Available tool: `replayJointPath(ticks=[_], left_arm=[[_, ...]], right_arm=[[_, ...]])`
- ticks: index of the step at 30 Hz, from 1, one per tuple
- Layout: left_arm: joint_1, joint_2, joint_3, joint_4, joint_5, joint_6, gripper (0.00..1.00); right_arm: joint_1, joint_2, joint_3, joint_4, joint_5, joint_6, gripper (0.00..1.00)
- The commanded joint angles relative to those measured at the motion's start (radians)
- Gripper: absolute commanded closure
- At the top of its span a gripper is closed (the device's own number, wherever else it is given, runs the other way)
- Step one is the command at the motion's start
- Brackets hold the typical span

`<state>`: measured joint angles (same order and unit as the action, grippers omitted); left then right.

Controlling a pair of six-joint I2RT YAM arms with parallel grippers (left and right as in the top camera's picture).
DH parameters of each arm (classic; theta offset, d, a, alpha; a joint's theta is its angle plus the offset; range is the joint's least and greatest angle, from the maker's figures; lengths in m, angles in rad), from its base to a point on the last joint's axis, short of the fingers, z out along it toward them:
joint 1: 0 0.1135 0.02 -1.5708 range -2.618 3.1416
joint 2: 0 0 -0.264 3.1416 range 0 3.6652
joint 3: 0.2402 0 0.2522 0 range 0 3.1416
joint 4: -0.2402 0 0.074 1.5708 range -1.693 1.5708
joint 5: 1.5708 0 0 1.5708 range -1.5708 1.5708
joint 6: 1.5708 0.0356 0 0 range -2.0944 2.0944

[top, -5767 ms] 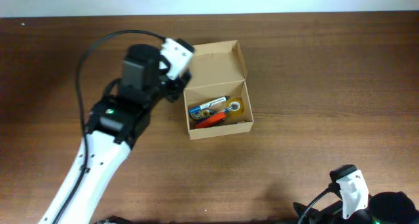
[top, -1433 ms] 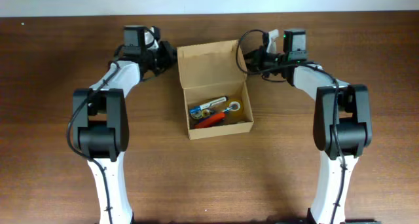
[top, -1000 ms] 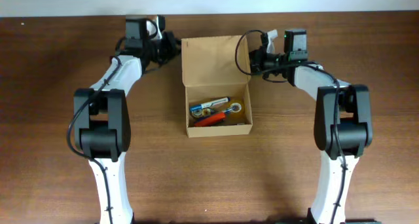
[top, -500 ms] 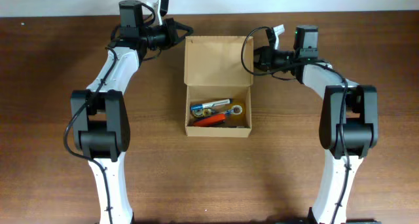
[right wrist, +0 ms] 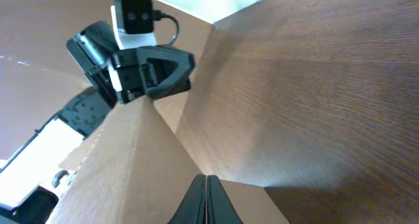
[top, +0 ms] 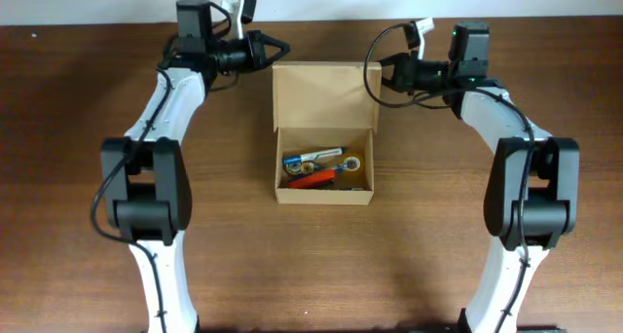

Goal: Pack container
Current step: 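Push the lid forward and down with both grippers to close it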

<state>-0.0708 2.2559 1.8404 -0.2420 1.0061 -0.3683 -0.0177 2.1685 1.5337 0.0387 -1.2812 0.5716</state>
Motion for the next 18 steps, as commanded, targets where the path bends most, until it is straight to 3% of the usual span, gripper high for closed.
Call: replayJointPath(ticks=[1, 12, 18], left_arm=[[0.001, -0.099, 0.017, -0.064, 0.019, 0.138, 0.98], [-0.008, -0.206, 0.017, -0.407, -0.094, 0.442, 0.98], [-0.028, -0.231, 0.017, -0.529, -0.125, 0.55, 0.98]], right_arm=[[-0.006, -0.035, 0.019, 0.001, -0.073, -0.014, 0.96], [-0.006, -0.04, 0.019, -0.21, -0.075, -0.045, 0.96], [-0.006, -0.053, 0.019, -0.318, -0.042, -0.095, 0.96]])
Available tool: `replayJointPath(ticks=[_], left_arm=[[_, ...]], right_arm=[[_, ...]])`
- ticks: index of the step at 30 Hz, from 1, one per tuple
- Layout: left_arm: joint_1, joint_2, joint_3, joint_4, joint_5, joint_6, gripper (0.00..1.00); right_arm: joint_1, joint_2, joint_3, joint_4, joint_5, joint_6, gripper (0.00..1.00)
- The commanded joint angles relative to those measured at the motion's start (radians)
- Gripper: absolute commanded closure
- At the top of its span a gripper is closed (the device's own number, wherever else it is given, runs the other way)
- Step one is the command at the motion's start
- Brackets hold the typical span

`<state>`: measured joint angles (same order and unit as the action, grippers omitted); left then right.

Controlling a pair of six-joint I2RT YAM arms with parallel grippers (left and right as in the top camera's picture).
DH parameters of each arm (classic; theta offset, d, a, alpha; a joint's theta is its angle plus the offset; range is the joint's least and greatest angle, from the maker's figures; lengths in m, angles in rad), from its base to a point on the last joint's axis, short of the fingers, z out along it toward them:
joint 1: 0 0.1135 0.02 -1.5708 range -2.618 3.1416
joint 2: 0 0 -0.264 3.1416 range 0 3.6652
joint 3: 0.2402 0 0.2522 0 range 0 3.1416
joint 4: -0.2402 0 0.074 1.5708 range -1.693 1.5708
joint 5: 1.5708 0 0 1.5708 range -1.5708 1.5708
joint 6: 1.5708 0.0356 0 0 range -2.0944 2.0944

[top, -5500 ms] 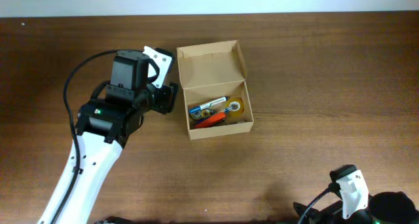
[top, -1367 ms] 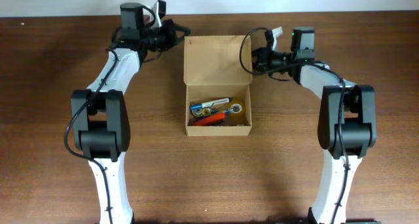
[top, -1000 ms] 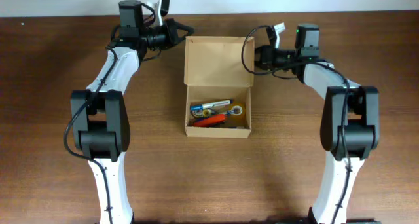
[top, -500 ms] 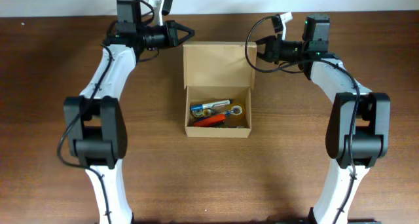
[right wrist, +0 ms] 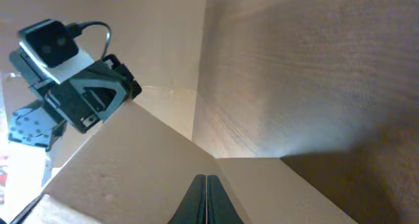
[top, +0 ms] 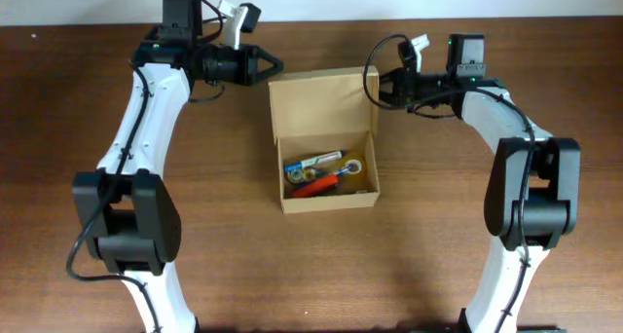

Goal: Pack container
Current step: 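Push the lid forward and down with both grippers to close it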

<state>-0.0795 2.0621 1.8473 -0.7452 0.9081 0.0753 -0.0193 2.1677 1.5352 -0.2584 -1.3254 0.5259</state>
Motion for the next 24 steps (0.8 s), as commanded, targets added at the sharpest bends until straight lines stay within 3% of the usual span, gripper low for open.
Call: replayJointPath(ticks=[1, 14, 19, 24], left_arm=[[-0.021, -0.039, 0.01, -0.032, -0.027, 0.107, 0.98], [-0.026, -0.124, 0.01, -0.083, -0.039, 0.166, 0.98], [-0.033, -0.156, 0.01, -0.159, -0.045, 0.216, 0.98], [-0.064, -0.163, 0.01, -0.248, -0.15, 0.219, 0.98]], right_arm=[[-0.005, -0.059, 0.017, -0.037, 0.027, -0.055, 0.96], [-0.005, -0.195, 0.017, -0.133, 0.064, -0.162, 0.96], [-0.005, -0.227, 0.017, -0.32, 0.115, -0.298, 0.96], [-0.005, -0.253, 0.017, -0.555, 0.245, -0.446, 0.96]])
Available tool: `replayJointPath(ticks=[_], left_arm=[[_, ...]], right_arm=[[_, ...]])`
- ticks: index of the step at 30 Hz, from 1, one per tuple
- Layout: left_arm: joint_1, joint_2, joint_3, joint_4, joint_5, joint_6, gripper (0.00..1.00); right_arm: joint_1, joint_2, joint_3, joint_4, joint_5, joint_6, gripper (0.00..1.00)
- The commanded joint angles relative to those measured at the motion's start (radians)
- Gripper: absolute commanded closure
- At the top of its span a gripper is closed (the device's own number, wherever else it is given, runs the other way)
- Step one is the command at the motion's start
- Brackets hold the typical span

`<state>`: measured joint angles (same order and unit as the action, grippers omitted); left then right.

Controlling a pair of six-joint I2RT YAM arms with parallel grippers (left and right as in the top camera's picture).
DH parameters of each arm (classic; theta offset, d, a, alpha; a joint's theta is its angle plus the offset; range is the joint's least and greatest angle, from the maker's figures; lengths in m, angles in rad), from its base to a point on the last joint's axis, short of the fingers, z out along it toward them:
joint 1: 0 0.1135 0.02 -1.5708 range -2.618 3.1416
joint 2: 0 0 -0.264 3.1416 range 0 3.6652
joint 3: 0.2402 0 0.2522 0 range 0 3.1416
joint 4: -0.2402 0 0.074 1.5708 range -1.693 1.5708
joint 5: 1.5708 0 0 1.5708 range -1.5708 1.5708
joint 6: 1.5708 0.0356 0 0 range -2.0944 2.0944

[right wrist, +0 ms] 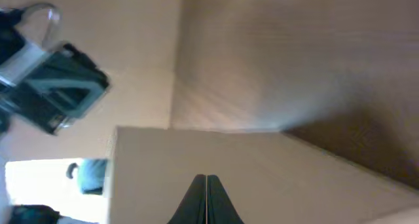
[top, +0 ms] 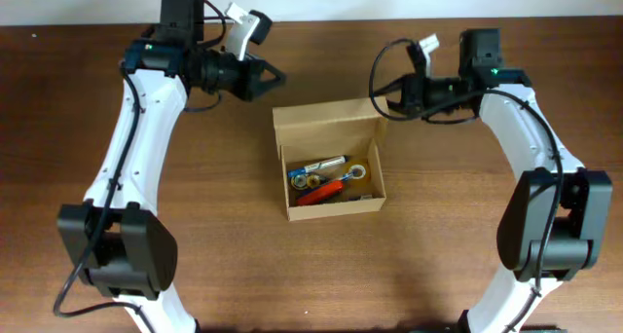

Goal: Pack container
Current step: 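Push the lid forward and down with both grippers to close it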

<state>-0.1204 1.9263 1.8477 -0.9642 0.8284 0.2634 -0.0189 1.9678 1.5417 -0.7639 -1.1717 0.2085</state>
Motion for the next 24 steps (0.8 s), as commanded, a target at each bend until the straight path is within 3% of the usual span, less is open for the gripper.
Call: replayJointPath(ticks=[1, 5, 13, 24], left_arm=[[-0.03, -0.027, 0.01, -0.047, -0.095, 0.031, 0.98], [-0.063, -0.027, 0.01, -0.116, -0.183, 0.034, 0.98], [-0.108, -0.037, 0.01, -0.255, -0.198, 0.066, 0.98], [-0.224, -0.046, 0.01, -0.399, -0.286, 0.072, 0.98]], right_arm=[[-0.005, -0.06, 0.011, -0.088, 0.121, -0.149, 0.96], [-0.005, -0.094, 0.011, -0.184, 0.236, -0.191, 0.96], [-0.005, -0.259, 0.011, -0.284, 0.438, -0.263, 0.96], [-0.003, -0.372, 0.01, -0.415, 0.515, -0.333, 0.96]])
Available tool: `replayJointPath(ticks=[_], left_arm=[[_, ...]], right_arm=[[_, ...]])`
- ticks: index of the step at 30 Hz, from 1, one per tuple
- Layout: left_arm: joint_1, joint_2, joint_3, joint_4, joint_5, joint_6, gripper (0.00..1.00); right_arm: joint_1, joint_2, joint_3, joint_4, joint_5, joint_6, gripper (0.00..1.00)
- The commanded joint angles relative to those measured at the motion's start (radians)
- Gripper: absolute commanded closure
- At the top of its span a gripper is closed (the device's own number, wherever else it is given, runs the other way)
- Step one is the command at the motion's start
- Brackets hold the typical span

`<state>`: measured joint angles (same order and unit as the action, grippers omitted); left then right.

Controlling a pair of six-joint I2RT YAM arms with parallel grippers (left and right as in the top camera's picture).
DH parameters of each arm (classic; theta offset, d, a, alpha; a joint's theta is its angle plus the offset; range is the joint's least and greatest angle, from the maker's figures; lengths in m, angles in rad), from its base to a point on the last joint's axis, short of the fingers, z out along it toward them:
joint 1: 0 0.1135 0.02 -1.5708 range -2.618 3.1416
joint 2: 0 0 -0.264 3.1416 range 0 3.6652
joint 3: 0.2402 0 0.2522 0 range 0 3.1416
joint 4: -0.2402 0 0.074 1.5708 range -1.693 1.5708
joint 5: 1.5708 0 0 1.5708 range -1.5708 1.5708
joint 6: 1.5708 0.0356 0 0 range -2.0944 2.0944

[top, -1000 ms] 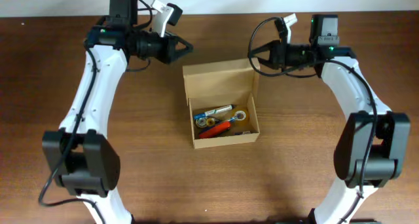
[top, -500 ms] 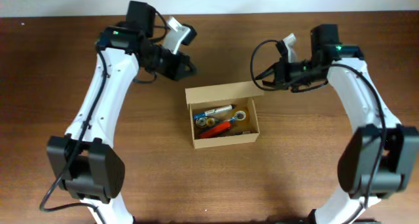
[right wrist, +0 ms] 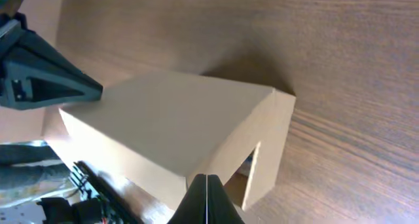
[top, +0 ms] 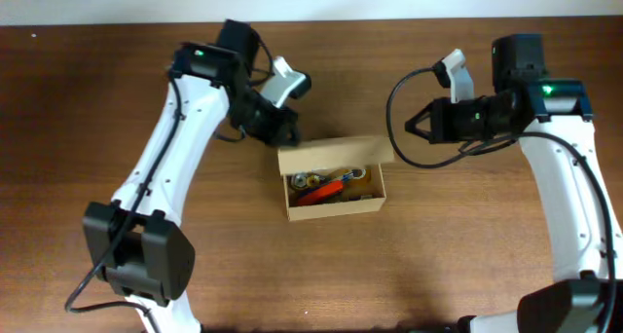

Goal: Pack container
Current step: 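Push the lid forward and down with both grippers to close it, then press the closed lid's sides with both grippers to seat it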

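Observation:
A small cardboard box (top: 336,204) stands mid-table. Its lid (top: 336,152) leans forward over the back half of the opening. Inside show a red-handled tool (top: 329,186), a blue item and small rings. My left gripper (top: 288,130) is shut, its tip against the lid's back left corner. In the right wrist view that same tip (right wrist: 97,90) touches the lid (right wrist: 163,116). My right gripper (top: 409,126) is shut and holds nothing, off the box's right side and apart from it. Its fingers (right wrist: 207,179) point toward the box's side.
The wooden table (top: 195,275) runs on all around the box. A white wall strip (top: 97,2) marks the far edge. Each wrist carries a white camera with a looping cable (top: 399,90).
The lid has come further forward over the box. My left gripper has moved right and nearer, onto the lid's back left corner. My right gripper has moved right, away from the box.
At first the lid lay back flat behind the open box, with both shut grippers at its back corners. It looked much the same a moment later. Then it was raised and the box sat nearer. Now it leans over the contents with only the left gripper on it.

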<state>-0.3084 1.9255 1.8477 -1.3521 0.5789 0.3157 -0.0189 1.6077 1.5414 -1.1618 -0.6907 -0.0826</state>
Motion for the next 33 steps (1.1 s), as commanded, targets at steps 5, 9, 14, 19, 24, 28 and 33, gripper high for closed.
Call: replayJointPath(ticks=[5, 9, 14, 19, 24, 28, 33], left_arm=[[-0.105, -0.045, 0.01, -0.03, -0.118, 0.015, 0.98], [-0.126, -0.047, 0.01, -0.026, -0.159, -0.039, 0.98], [-0.126, -0.058, 0.002, -0.018, -0.157, -0.054, 0.98], [-0.126, -0.058, -0.014, -0.021, -0.157, -0.053, 0.98], [-0.126, -0.058, -0.088, -0.021, -0.153, -0.053, 0.98], [-0.126, -0.058, -0.153, -0.014, -0.137, -0.053, 0.98], [-0.126, -0.058, -0.235, 0.034, -0.117, -0.056, 0.98]], right_arm=[[0.024, -0.012, 0.002, -0.068, 0.049, -0.101, 0.96], [0.051, -0.012, -0.033, -0.076, 0.049, -0.106, 0.96], [0.089, -0.012, -0.142, -0.023, 0.048, -0.123, 0.96], [0.106, -0.012, -0.257, 0.077, -0.007, -0.123, 0.96], [0.135, -0.012, -0.353, 0.158, -0.008, -0.123, 0.96], [0.138, -0.011, -0.395, 0.192, -0.005, -0.123, 0.96], [0.137, -0.011, -0.427, 0.217, -0.004, -0.119, 0.96]])
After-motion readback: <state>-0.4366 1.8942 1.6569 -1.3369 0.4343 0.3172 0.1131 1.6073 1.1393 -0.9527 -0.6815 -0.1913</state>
